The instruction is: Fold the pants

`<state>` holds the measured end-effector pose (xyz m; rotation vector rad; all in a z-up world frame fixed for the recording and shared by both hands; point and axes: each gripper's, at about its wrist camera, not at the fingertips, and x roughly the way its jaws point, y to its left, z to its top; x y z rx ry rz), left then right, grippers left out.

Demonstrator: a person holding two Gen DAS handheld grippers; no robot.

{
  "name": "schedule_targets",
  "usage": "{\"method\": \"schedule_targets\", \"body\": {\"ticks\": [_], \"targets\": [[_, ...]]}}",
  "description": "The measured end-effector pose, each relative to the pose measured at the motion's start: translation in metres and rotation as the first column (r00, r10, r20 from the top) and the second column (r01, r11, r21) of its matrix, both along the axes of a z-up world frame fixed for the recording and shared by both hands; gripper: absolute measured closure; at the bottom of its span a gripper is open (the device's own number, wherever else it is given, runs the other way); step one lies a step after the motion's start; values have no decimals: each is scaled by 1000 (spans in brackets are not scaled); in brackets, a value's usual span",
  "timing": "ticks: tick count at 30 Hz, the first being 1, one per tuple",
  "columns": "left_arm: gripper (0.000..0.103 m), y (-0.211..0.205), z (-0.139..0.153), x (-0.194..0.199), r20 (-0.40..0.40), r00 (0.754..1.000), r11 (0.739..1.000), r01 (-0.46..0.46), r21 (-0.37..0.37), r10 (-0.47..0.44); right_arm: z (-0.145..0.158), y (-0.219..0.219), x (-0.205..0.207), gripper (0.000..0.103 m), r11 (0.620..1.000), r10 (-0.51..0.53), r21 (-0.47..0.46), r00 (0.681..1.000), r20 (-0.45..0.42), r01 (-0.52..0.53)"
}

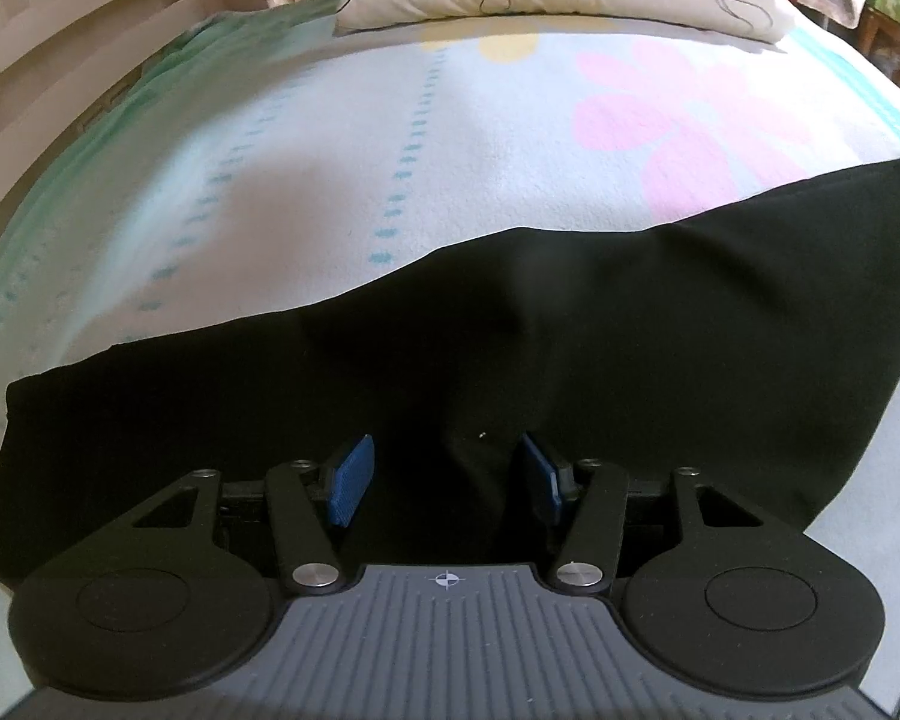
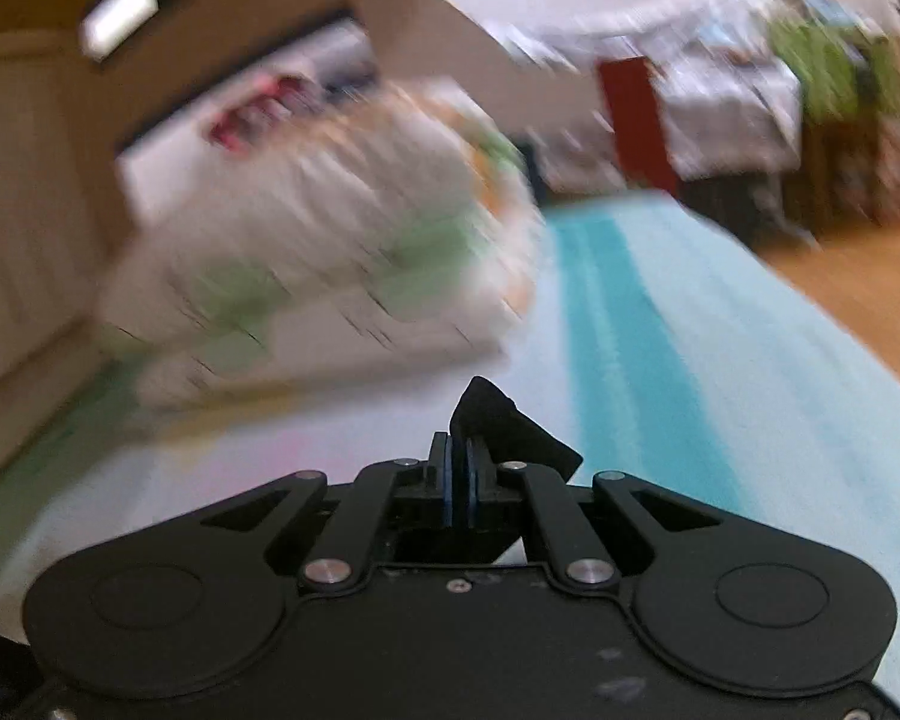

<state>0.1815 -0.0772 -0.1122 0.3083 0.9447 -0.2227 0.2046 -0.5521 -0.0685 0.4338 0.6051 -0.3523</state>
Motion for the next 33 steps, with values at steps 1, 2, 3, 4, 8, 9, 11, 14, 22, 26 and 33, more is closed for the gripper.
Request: {"method": "schedule_targets", "body": {"ticks": [1, 2, 3, 4, 8, 9, 11, 14, 22, 26, 33], "targets": [[49, 0, 0, 0, 0, 1000, 1000, 3, 1, -3, -14, -6, 2, 97, 1000, -21, -2, 997, -79, 21], [50, 0, 0, 0, 0, 1000, 1000, 6, 3, -6, -29, -10, 1, 97, 999, -41, -6, 987, -154, 41], [50, 0, 0, 0, 1, 1000, 1000, 8, 4, -8, -42, -16, -2, 101, 998, -69, -1, 975, -212, 70], [49, 0, 0, 0, 1, 1000, 1000, 10, 6, -10, -48, -22, -11, 103, 995, -90, 30, 976, -199, 98], [49, 0, -1, 0, 0, 1000, 1000, 9, 6, -9, -43, -30, -17, 102, 989, -112, 77, 979, -170, 127], [49, 0, -1, 0, 0, 1000, 1000, 7, 5, -7, -43, -29, -15, 101, 991, -101, 64, 978, -180, 114], [50, -1, -1, 0, 0, 1000, 1000, 3, 6, -3, -42, -27, -15, 91, 991, -94, 74, 980, -175, 108], [50, -1, -1, 1, -3, 1000, 1000, 6, 5, -6, -36, -22, -29, 60, 983, -152, 80, 977, -149, 166], [50, 2, -2, 3, -4, 1000, 1000, 11, -1, -11, -57, -11, -47, 59, 952, -122, 262, 981, -149, 158], [49, 3, -2, 2, -4, 1000, 1000, 14, 1, -14, -65, -12, -29, 50, 943, -135, 294, 986, -95, 157], [50, 2, -1, 2, -5, 1000, 1000, 20, 4, -20, -67, -12, -6, 97, 936, -184, 298, 982, -49, 190]]}}
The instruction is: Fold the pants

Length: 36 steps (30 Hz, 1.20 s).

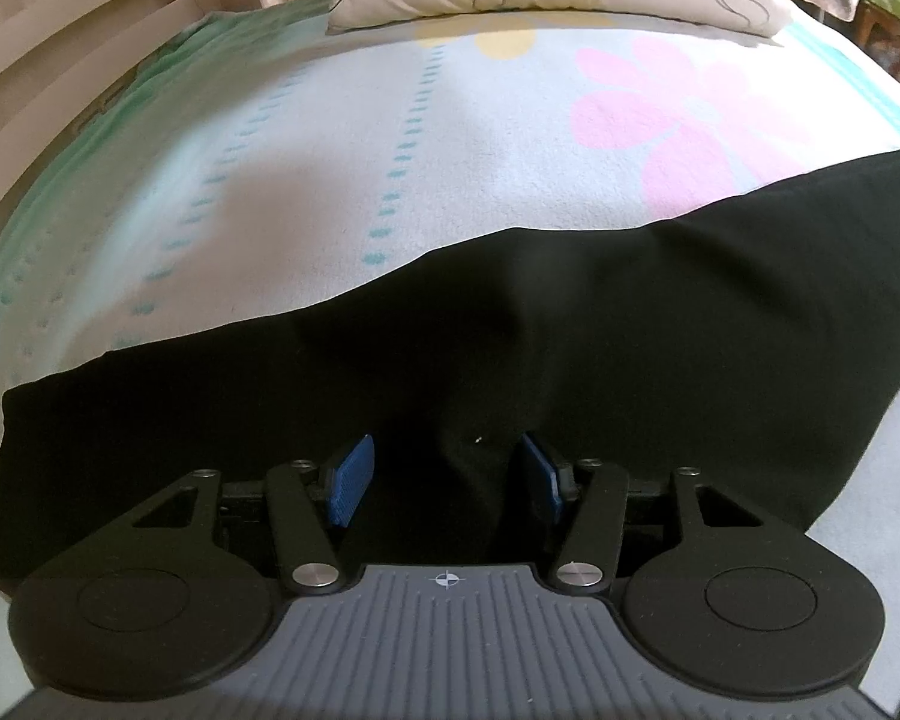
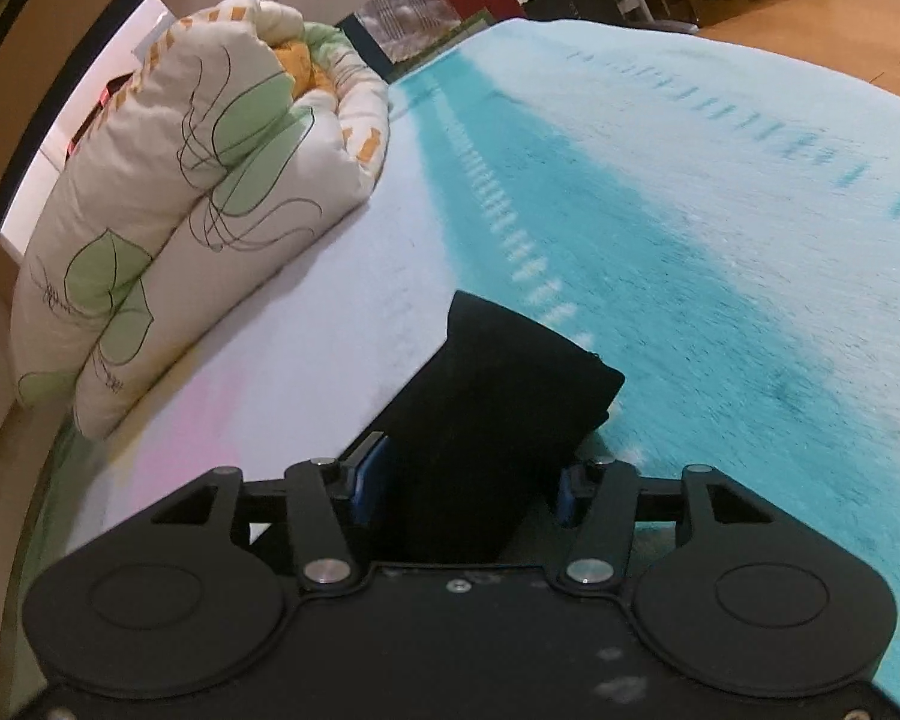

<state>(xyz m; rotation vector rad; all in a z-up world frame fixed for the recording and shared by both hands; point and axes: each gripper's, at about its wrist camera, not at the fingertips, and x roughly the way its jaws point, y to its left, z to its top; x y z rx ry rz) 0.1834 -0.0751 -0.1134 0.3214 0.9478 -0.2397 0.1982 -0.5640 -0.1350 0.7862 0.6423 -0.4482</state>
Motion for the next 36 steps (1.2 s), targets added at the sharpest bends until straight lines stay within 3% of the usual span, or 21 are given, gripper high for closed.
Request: {"method": "schedule_targets", "body": {"ticks": [1, 3, 5, 7, 9, 13, 17, 20, 22, 26, 33, 36], "targets": [[50, 0, 1, 1, -3, 1000, 1000, -2, -3, 2, 3, 3, 0, 96, 1000, -4, -7, 1000, -20, 4], [50, 0, 5, 1, -9, 1000, 1000, 7, -17, -7, 24, 20, -4, 96, 993, -5, -119, 998, -63, -2], [50, -2, 11, 1, 0, 999, 998, 46, -44, -46, 55, 42, -16, 97, 954, 40, -294, 996, -86, -63], [50, -6, 16, 1, 12, 997, 995, 81, -61, -81, 72, 49, -30, 96, 919, 48, -384, 993, -107, -86], [50, -8, 17, 3, 16, 995, 991, 99, -90, -98, 65, 38, -37, 96, 929, 28, -359, 986, -163, -86], [50, 1, 29, 3, 19, 997, 984, 74, -163, -72, 22, 14, -37, 96, 975, -34, -223, 966, -255, -25], [50, 29, 53, -5, 60, 998, 980, 28, -195, -16, 21, 22, -40, 95, 963, -28, -267, 967, -252, -42], [50, 48, 58, -8, 46, 999, 981, -9, -194, 19, 23, 20, -38, 95, 963, -23, -265, 963, -269, -51], [51, 55, 56, -13, 24, 1000, 982, -15, -188, 20, 25, 17, -37, 88, 967, -31, -250, 963, -266, -38], [51, 45, 50, -31, -30, 997, 984, 69, -166, -74, 32, 19, -41, 70, 964, -44, -262, 958, -283, -34], [50, 17, 37, -79, -44, 972, 966, 222, -130, -229, 48, 23, -60, 68, 957, -93, -291, 952, -290, 4], [51, 11, 24, -84, -68, 967, 966, 238, -100, -245, 55, 23, -69, 67, 951, -123, -307, 950, -287, 30]]}}
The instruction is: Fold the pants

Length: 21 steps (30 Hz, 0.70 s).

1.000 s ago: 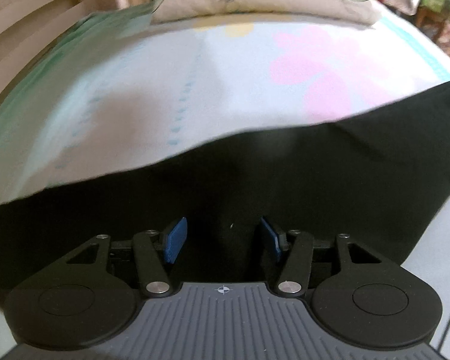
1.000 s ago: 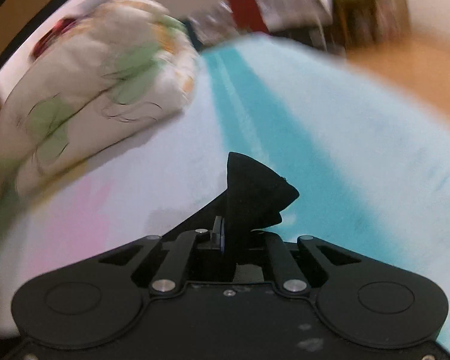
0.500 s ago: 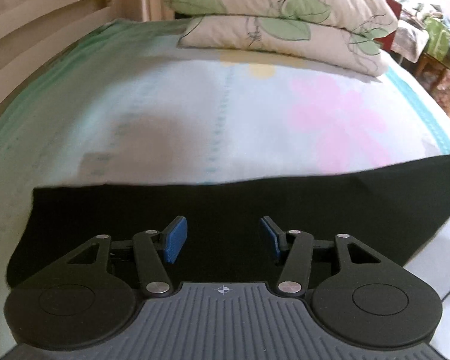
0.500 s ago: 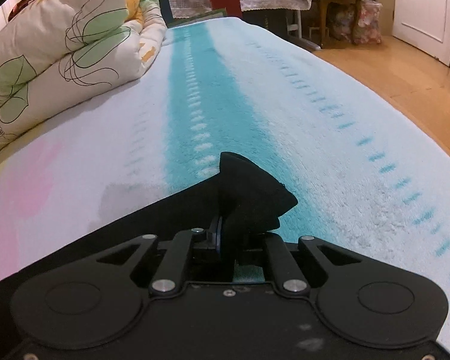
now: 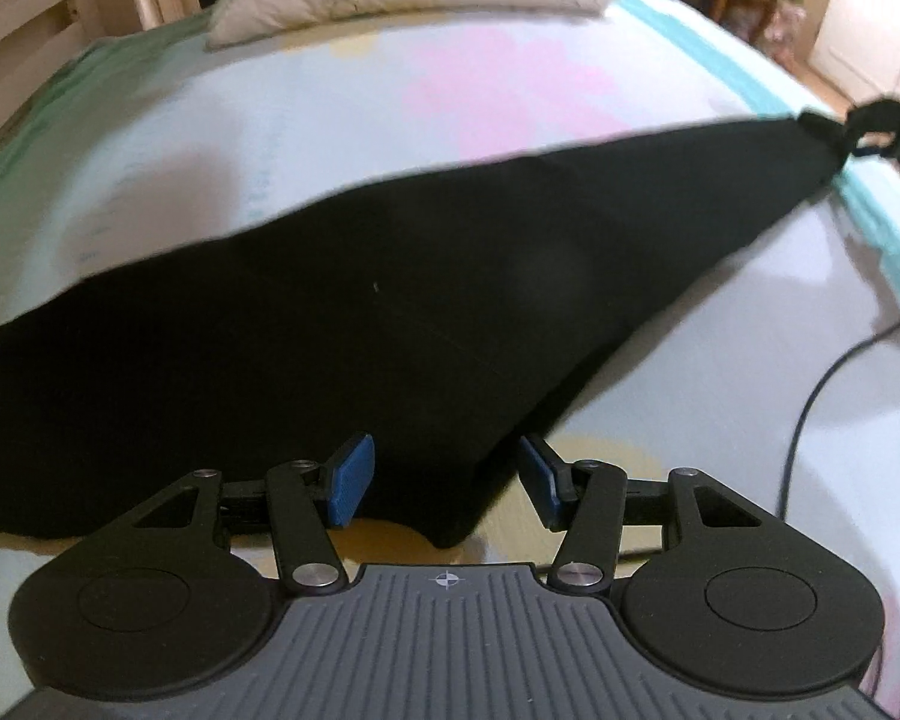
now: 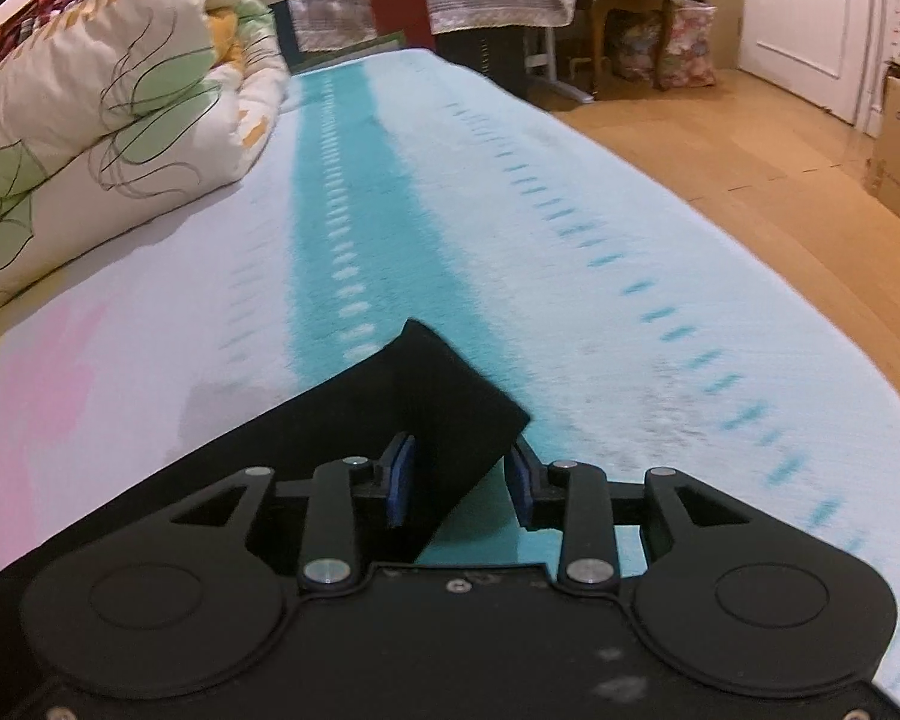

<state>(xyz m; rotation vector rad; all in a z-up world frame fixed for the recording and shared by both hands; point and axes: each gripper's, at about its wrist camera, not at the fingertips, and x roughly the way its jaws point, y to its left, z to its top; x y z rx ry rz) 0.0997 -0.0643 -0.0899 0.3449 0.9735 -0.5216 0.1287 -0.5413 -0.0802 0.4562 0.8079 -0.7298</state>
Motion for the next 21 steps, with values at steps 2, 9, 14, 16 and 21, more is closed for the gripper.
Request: {"method": "schedule_targets", "body": {"ticks": [2, 9, 14, 16, 21], "targets": [[51, -3, -14, 8, -38, 999, 1000, 4, 13, -4, 5, 2, -4, 67, 1000, -17, -18, 1000, -1, 17], [51, -5, -12, 13, -38, 999, 1000, 3, 22, -3, 46, 54, 2, 67, 987, 92, -139, 993, 66, -83], [51, 3, 13, -3, 51, 999, 999, 11, -47, -9, 58, 126, 22, 66, 931, 361, -106, 925, 118, -350], [51, 1, 16, -9, 71, 997, 997, 44, -62, -40, 54, 159, 30, 66, 888, 461, -64, 877, 134, -456], [50, -4, 4, -13, 41, 995, 993, 94, -74, -91, 38, 231, 42, 66, 727, 667, 64, 726, 166, -683]]}}
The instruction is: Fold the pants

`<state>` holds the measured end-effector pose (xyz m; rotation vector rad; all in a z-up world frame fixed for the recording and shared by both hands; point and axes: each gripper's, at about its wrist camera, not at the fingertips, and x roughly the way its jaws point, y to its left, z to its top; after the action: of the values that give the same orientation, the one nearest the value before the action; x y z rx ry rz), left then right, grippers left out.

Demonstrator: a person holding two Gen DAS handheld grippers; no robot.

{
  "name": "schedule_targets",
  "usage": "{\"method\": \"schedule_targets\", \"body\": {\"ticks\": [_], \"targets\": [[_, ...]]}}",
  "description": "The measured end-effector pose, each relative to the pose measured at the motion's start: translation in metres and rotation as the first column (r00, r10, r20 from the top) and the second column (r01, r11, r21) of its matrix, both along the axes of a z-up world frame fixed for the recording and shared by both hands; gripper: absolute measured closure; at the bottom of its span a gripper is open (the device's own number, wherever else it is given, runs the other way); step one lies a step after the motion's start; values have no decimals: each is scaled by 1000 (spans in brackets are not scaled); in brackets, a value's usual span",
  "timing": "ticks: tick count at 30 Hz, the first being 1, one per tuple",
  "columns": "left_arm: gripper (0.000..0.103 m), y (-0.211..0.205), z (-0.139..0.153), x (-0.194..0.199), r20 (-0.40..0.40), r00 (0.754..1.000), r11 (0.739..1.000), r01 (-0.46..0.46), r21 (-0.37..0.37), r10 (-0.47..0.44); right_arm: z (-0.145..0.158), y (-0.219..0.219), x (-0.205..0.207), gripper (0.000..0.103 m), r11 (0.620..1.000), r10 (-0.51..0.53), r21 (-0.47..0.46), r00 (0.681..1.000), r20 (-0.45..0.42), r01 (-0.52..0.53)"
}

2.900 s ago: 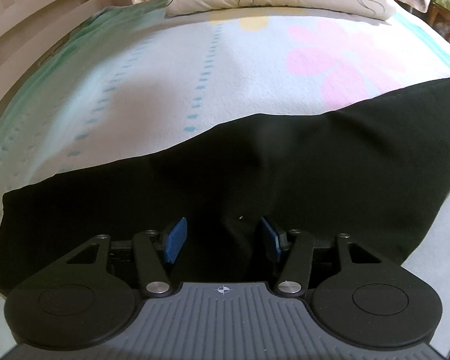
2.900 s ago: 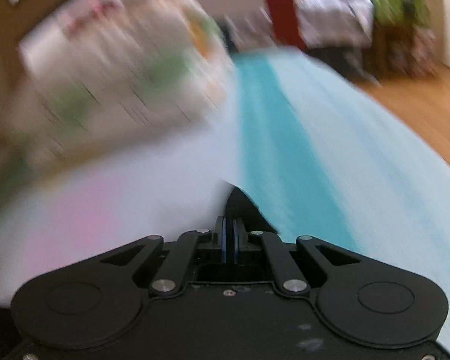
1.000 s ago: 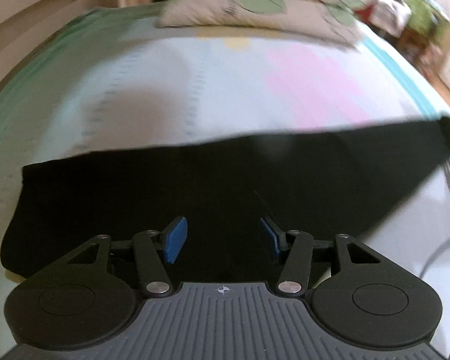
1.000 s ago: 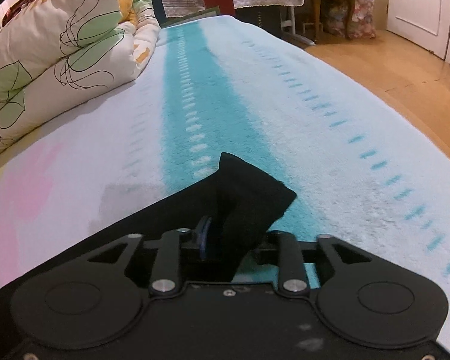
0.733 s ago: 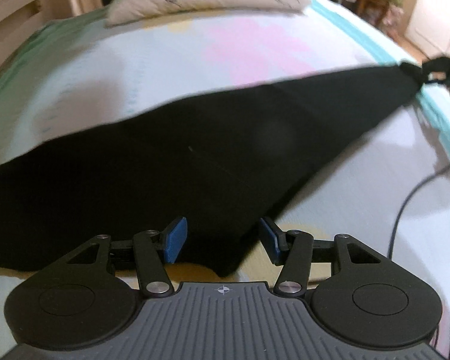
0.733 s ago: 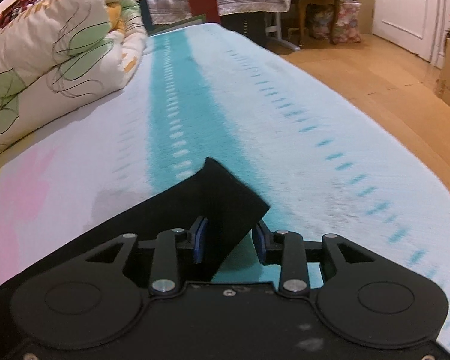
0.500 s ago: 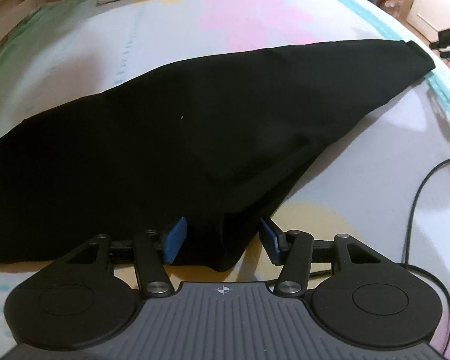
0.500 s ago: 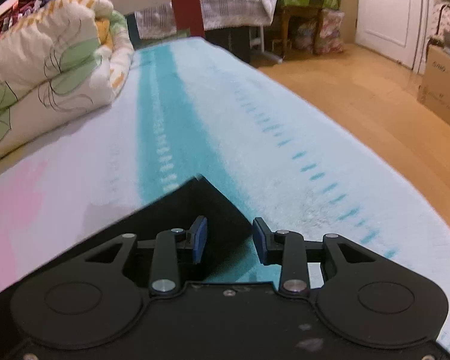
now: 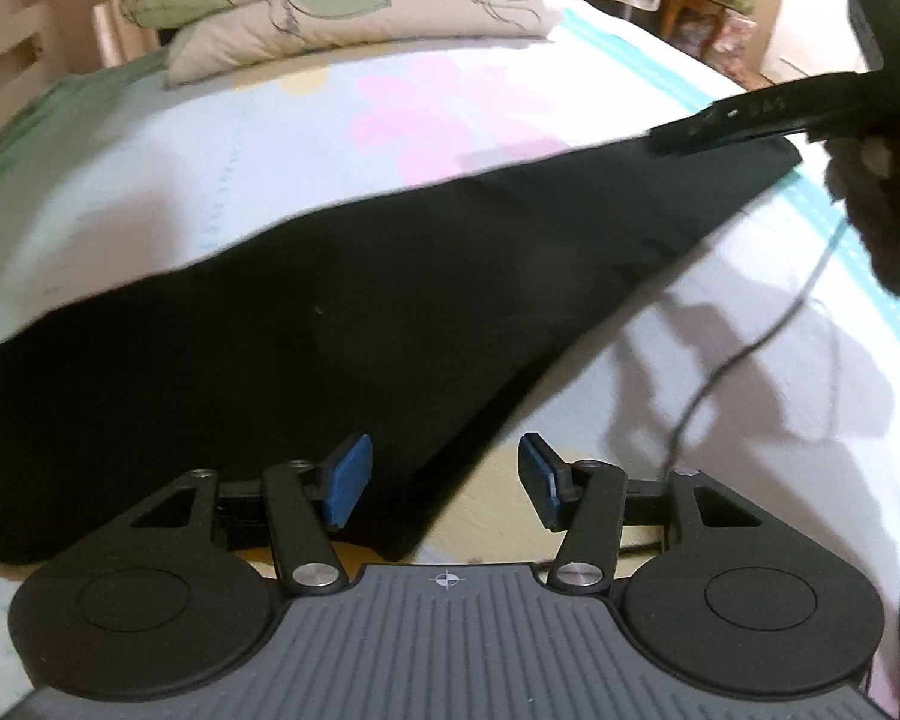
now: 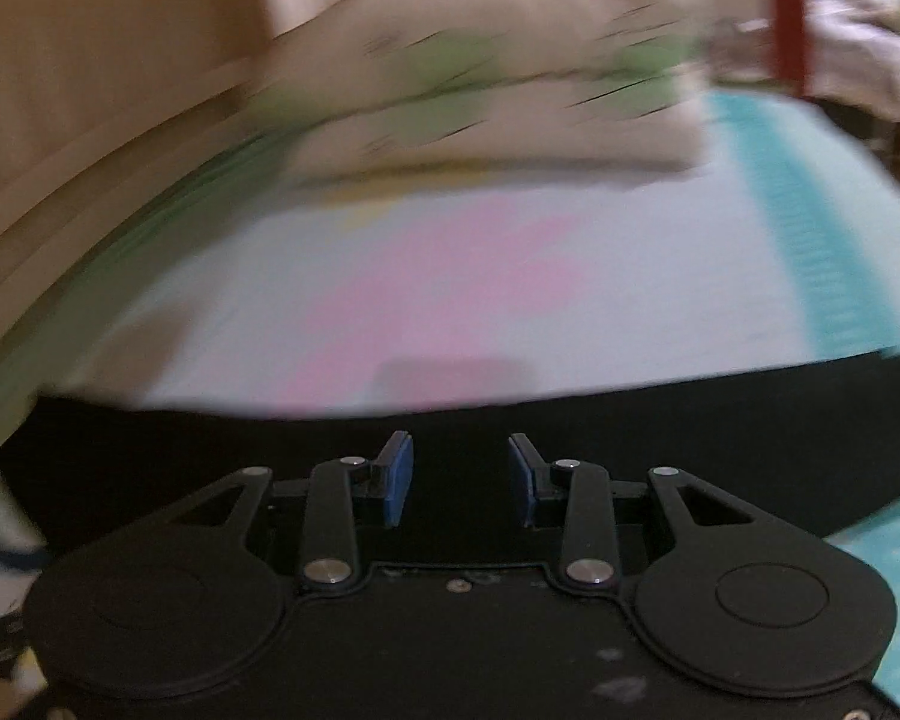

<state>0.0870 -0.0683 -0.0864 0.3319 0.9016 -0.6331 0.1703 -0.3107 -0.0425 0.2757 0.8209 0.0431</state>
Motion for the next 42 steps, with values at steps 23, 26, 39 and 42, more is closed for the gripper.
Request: {"method": "schedule_targets", "body": {"ticks": [23, 26, 39, 42], "targets": [[50, -15, -24, 19, -64, 998, 1000, -10, 20, 11, -63, 29, 51, 66, 971, 95, -209, 991, -95, -113], [50, -14, -22, 18, -78, 997, 1000, -27, 12, 28, -56, 13, 58, 66, 977, 109, -178, 991, -73, -120], [50, -20, -24, 26, -89, 995, 999, -40, 23, 42, -53, -80, 88, 63, 915, 319, -208, 936, -147, -345], [50, -19, -24, 31, -108, 992, 998, -59, 11, 60, -57, -88, 92, 59, 909, 361, -164, 920, -154, -384]]}}
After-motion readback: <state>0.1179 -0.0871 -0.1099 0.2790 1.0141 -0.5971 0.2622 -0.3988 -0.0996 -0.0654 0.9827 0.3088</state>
